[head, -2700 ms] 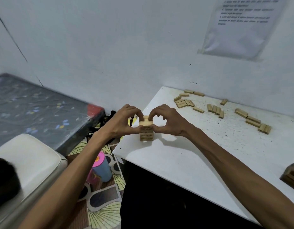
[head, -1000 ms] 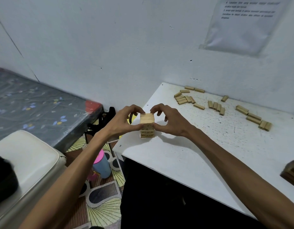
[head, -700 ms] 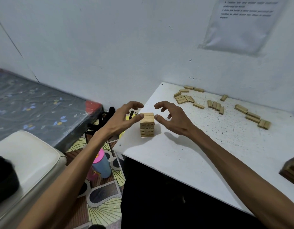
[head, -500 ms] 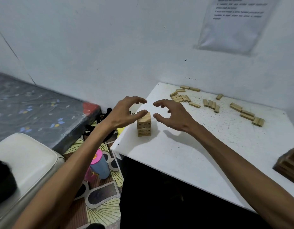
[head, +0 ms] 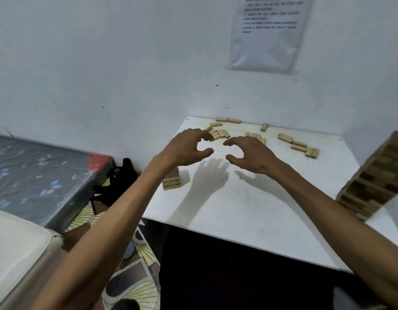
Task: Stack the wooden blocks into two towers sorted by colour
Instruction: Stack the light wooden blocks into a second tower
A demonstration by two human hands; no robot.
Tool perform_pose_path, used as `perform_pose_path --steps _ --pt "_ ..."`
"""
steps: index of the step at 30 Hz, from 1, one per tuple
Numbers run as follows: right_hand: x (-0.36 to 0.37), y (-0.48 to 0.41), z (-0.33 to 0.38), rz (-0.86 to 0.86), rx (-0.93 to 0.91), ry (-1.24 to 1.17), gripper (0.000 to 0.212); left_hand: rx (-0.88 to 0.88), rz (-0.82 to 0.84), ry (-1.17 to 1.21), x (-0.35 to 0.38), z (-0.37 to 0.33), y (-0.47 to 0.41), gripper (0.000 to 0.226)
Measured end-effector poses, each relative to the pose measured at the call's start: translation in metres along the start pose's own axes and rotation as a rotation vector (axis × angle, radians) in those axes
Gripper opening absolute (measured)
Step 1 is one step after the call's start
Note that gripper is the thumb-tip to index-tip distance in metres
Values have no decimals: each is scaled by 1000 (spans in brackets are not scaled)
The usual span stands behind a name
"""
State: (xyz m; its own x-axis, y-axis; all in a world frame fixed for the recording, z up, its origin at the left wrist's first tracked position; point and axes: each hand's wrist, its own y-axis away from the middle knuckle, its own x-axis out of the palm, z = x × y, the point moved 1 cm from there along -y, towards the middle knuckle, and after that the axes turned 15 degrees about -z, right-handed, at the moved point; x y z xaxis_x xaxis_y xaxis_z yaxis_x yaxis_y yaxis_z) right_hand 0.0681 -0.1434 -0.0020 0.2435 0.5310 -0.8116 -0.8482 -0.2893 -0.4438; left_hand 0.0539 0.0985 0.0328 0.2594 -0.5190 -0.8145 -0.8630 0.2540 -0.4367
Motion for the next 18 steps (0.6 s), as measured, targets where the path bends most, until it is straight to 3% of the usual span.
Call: perform_pose_path --steps 13,18 --pt "-12 3 -95 55 211 154 47 -43 105 39 99 -24 -62 39" --pt "-5 -13 -130 59 297 140 52 -228 -13 -35 134 -28 -87 47"
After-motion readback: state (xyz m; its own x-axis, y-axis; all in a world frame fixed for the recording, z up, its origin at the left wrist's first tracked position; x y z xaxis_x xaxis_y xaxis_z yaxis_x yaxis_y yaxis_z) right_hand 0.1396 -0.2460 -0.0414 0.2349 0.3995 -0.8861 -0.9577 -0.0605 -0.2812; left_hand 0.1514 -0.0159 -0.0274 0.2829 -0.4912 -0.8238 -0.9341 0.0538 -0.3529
